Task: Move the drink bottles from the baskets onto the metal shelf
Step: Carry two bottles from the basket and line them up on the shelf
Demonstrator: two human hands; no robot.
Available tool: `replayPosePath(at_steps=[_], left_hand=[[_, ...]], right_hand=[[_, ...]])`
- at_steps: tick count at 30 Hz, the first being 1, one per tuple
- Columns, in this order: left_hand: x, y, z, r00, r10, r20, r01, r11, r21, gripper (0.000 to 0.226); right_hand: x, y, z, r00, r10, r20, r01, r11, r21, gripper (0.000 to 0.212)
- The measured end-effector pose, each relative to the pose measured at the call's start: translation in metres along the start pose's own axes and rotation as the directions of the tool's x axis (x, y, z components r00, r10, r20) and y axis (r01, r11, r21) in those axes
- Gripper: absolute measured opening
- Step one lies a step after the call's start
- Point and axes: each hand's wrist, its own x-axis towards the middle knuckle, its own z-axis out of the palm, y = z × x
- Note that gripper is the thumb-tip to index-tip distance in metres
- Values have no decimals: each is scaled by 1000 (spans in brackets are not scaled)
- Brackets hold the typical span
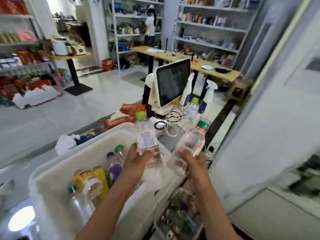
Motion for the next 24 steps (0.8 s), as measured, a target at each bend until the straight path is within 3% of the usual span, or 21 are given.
replayPosePath(at_steps=[3, 8, 11, 16, 19, 24], left_hand=[[-14, -7, 28, 986, 49, 157, -60, 996, 65, 66], [-62, -18, 93, 929, 126, 348, -201, 961, 189, 66], [-99, -30, 132, 876, 147, 459, -268, 940, 212, 68], [-187, -46, 193, 743, 160, 650, -371, 907, 200, 70], [-262, -58, 227, 642, 168, 748, -433, 884, 173, 70], [-402, -70, 261, 465, 170, 869, -509, 855, 105, 75]], right_hand=[[-27, -16, -36, 985, -99, -142, 73, 982, -175, 65], [-78, -26, -107, 913, -124, -388, 30, 970, -240, 42], [-123, -30, -149, 854, -90, -512, 18, 989, -144, 25], [-229, -51, -216, 755, -150, -638, 70, 986, -149, 39], [-310, -57, -260, 645, -223, -731, 96, 972, -212, 47], [-455, -67, -317, 428, -352, -833, 109, 934, -339, 43]])
